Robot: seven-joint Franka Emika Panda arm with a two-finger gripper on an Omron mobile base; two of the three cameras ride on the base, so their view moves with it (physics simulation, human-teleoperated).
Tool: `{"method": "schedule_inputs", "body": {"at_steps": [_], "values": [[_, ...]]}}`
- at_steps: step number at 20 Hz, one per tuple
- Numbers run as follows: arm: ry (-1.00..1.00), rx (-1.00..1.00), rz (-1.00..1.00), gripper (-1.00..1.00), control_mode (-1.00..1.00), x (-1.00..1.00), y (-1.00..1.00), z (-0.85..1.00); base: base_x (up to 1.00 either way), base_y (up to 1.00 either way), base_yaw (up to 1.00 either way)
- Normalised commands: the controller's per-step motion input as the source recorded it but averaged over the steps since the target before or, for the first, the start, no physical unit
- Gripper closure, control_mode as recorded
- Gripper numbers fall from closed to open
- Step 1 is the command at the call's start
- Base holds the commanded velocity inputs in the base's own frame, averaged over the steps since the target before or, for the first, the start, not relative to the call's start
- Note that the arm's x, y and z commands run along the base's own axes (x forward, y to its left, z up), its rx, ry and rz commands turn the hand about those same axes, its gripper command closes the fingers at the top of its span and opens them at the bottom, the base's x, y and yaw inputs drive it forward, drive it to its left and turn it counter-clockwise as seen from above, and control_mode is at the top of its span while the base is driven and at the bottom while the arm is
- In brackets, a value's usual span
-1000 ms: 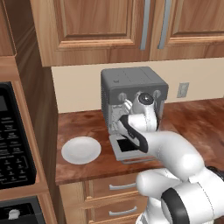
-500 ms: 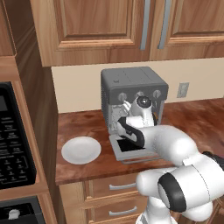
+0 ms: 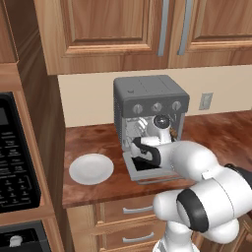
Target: Pull the toaster oven rack outwards. Pick up the baguette from the plate and place it on the toaster oven rack. Close the toaster oven door fully and set the temperature to the lowest setting.
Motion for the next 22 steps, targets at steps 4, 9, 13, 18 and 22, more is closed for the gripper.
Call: {"method": "schedule_inputs", "body": {"at_steps": [4, 9, 13, 18, 22], "values": [[0.0, 0.0, 0.0, 1.0, -1.0, 0.0, 0.0, -0.12, 0.0, 0.0, 0.0], [0.0, 0.0, 0.0, 1.0, -1.0, 0.0, 0.0, -0.01, 0.0, 0.0, 0.0], [0.0, 0.0, 0.0, -1.0, -1.0, 0.0, 0.0, 0.0, 0.0, 0.0, 0.0], [0.0, 0.0, 0.0, -1.0, -1.0, -0.03, 0.0, 0.01, 0.0, 0.0, 0.0], [-0.01, 0.0, 0.0, -1.0, -1.0, -0.2, 0.0, 0.21, 0.0, 0.0, 0.0]]}}
